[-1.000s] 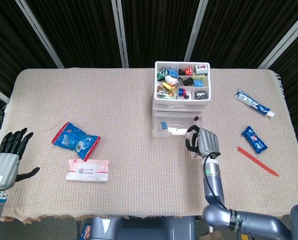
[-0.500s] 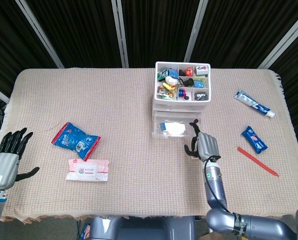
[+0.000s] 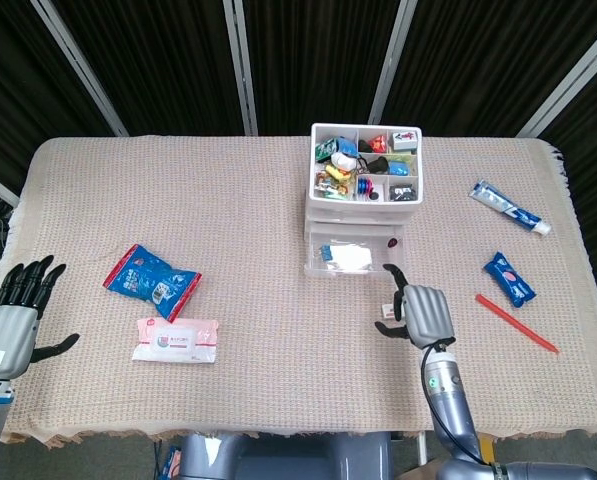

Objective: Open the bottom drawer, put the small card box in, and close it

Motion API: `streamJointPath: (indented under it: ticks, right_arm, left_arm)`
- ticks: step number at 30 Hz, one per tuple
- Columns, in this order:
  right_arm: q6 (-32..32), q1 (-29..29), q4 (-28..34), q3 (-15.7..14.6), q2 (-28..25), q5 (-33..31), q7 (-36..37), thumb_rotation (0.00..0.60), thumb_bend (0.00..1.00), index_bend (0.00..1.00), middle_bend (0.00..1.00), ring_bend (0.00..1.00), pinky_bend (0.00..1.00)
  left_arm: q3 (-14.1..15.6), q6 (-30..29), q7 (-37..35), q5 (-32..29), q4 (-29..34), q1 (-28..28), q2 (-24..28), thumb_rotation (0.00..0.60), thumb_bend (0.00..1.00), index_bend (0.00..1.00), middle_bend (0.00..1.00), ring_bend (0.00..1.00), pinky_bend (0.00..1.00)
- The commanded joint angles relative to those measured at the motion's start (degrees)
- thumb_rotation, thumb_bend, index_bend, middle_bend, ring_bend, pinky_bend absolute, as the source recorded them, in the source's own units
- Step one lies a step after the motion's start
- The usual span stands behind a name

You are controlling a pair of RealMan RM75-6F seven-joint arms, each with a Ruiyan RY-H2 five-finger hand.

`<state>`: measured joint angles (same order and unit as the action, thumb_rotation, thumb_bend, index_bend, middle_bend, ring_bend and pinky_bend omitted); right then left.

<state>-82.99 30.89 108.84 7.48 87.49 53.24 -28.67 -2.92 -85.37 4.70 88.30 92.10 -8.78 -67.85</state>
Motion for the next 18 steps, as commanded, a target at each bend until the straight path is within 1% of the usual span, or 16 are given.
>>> streamJointPath:
  ticks: [1,4,7,10,13,15,18]
  right_arm:
    - [-2.04,-2.24,-2.7,-4.01,1.23,5.59,-0.31,0.6,0.01,0.2,0.75,0.75,0.65]
    - [-2.56,-3.47,-5.71,-6.02,3.38,8.76,0.21,0.6,0.01,0.2,0.75,0.76,0.65]
    - [-2.15,-3.85,-8.08,-7.08,4.81,10.19,-0.96,0.6,0.01,0.22,0.75,0.76,0.65]
    - [-1.42,-4.24,-9.43,-6.76,6.08,9.72,-0.92,0.6,0.01,0.26,0.76,0.76,0.65]
    - [-0.36,-4.63,-10.25,-6.06,6.97,8.48,0.04,0.6,0.02,0.28,0.77,0.77,0.65]
    - [0.51,-4.67,-12.52,-5.68,7.9,7.81,-0.42,0.6,0.03,0.28,0.77,0.78,0.65]
    - [1.15,-4.63,-14.17,-5.25,8.66,7.47,-0.64,0.6,0.06,0.3,0.78,0.78,0.65]
  left_arm:
    - [-0.04,-0.14,0.08,0.01,-0.07,0.05,-0.05,0.6,0.1,0.07,0.0,0.0,0.0]
    - [-0.06,-0.25,0.08,0.06,-0.17,0.08,-0.14,0.6,0.1,0.07,0.0,0.0,0.0]
    - [-0.11,-0.22,0.08,0.01,-0.24,0.04,-0.21,0.6,0.1,0.07,0.0,0.0,0.0]
    - [-0.15,-0.24,-0.05,0.0,-0.22,0.04,-0.19,0.6,0.1,0.07,0.0,0.0,0.0]
    - [-0.19,-0.31,-0.19,-0.02,-0.21,0.06,-0.15,0.6,0.1,0.07,0.0,0.0,0.0]
    - [-0.18,-0.29,-0.37,0.01,-0.19,0.05,-0.09,0.6,0.1,0.07,0.0,0.0,0.0]
    - [-0.17,-0.28,-0.49,0.07,-0.15,0.03,-0.06,0.6,0.1,0.07,0.0,0.0,0.0]
